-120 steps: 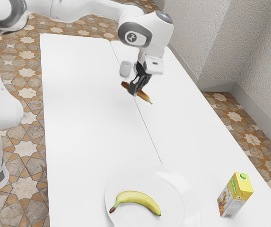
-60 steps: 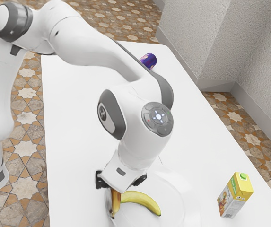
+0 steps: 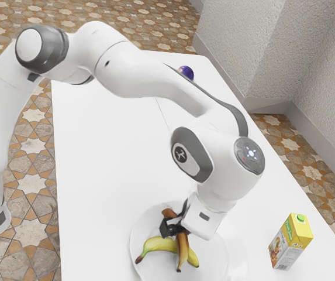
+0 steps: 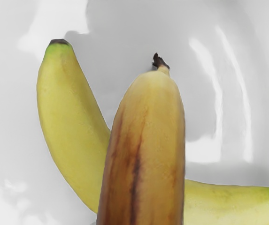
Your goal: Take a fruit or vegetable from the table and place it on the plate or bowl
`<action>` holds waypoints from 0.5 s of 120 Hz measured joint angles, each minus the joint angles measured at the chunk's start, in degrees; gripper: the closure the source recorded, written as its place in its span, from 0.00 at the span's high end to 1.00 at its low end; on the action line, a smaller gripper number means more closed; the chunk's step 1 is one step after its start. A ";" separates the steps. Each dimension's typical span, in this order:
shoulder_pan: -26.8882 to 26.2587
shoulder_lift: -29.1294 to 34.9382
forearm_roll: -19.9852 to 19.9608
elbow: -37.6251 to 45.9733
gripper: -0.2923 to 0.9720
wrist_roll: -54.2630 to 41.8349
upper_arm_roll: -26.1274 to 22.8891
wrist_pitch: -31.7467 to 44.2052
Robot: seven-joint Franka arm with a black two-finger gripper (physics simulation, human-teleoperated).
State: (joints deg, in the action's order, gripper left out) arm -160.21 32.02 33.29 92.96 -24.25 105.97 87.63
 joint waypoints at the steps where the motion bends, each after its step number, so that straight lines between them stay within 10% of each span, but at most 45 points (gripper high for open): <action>1: -0.06 0.04 0.02 -0.01 0.32 -0.07 0.02 0.04; 29: -0.61 0.08 1.59 -0.26 0.65 -1.64 -0.22 0.52; 60: 1.11 -3.01 4.51 -15.83 0.75 -3.52 -9.76 -10.81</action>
State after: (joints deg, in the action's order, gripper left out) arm -159.10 29.01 37.80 77.13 -27.77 96.21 76.82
